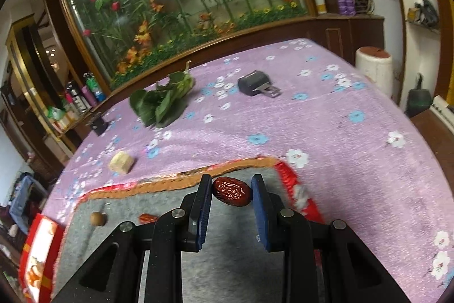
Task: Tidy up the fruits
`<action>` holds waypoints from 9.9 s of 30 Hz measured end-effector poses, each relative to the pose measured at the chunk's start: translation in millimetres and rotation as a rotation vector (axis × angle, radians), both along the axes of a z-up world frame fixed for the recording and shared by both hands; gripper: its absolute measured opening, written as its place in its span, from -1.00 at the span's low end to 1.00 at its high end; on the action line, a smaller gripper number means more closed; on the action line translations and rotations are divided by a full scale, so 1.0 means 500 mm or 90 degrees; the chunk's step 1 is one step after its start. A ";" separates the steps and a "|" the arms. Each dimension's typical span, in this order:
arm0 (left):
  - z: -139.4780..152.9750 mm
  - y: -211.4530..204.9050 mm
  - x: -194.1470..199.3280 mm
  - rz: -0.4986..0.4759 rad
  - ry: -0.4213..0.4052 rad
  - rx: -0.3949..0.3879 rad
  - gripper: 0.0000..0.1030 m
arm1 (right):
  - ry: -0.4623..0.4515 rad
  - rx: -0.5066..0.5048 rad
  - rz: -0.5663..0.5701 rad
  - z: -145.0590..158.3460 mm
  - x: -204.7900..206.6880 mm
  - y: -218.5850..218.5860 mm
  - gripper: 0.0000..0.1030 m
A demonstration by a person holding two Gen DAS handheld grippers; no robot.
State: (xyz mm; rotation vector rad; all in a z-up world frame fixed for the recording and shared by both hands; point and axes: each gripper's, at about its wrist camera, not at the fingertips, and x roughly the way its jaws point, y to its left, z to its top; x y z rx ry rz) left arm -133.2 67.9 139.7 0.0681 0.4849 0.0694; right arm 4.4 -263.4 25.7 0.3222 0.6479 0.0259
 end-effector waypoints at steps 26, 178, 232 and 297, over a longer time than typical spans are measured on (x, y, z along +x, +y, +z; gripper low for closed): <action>0.016 0.219 -0.094 0.120 -0.054 -0.054 -0.59 | -0.075 0.042 0.315 0.137 -0.129 0.483 -0.47; -0.255 -0.183 0.356 -0.141 0.251 0.034 -0.37 | 0.057 -0.134 0.084 0.028 0.040 0.173 -0.68; -0.080 -0.092 0.136 -0.053 0.047 0.088 -0.59 | -0.054 -0.232 0.039 0.064 -0.010 0.202 -0.68; -0.096 0.264 -0.009 0.216 0.033 0.047 0.30 | -0.051 -0.004 0.388 0.059 -0.114 0.635 -0.10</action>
